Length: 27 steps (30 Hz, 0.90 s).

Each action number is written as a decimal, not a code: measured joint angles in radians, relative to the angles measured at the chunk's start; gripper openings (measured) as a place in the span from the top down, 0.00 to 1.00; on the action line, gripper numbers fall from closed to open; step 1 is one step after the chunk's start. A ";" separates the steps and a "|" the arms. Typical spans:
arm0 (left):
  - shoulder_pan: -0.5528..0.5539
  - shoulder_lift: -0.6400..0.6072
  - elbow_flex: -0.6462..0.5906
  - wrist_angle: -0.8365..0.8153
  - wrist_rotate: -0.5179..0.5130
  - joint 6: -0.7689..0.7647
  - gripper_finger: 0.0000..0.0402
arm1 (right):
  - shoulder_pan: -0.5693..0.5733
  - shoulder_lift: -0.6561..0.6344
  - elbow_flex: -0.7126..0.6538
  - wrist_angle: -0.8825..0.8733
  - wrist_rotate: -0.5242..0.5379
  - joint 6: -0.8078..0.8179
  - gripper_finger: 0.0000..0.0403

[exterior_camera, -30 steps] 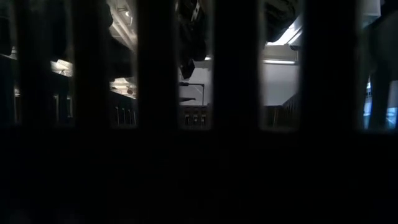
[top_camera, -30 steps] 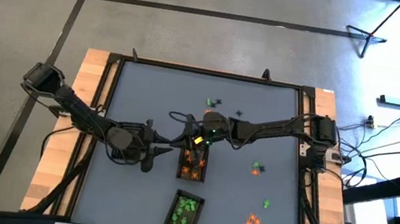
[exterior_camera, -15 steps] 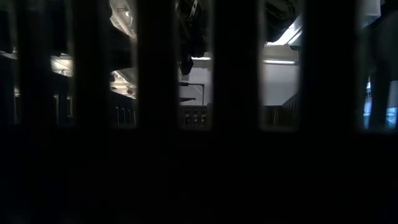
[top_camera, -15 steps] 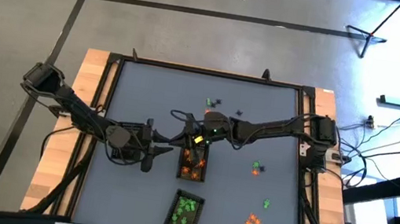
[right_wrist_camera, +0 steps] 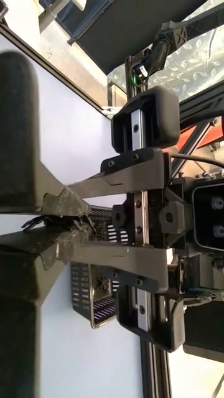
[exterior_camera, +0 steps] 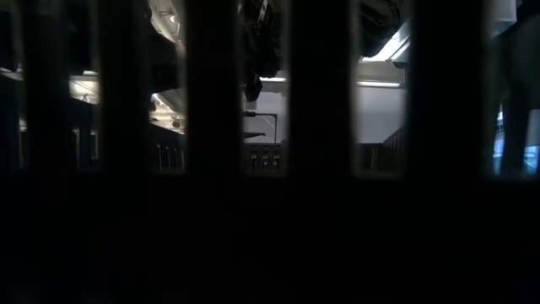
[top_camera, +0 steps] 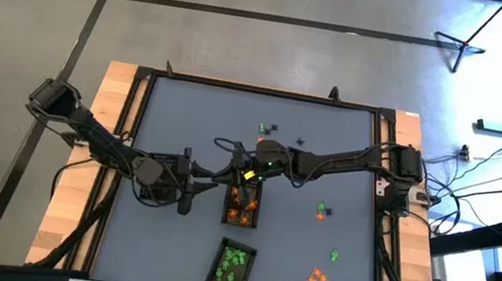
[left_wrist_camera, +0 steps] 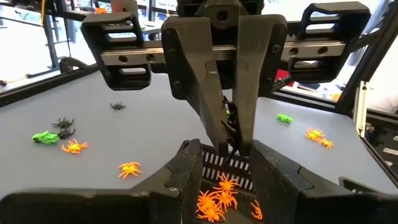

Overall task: Sort Halloween decoration
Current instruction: Put the black spider toy into the top left black basket

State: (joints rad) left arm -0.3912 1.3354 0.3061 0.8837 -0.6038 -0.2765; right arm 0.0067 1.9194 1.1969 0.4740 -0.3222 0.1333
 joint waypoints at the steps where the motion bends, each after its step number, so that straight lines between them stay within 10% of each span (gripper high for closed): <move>1: 0.000 0.000 0.000 0.000 -0.006 0.000 0.69 | 0.000 0.000 0.000 0.000 0.000 0.000 0.95; 27: 0.002 0.001 0.000 -0.002 -0.047 0.020 0.74 | 0.000 0.030 0.000 0.068 -0.009 0.025 0.95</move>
State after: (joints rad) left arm -0.3888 1.3359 0.3057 0.8816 -0.6510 -0.2567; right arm 0.0065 1.9497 1.1973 0.5415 -0.3316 0.1579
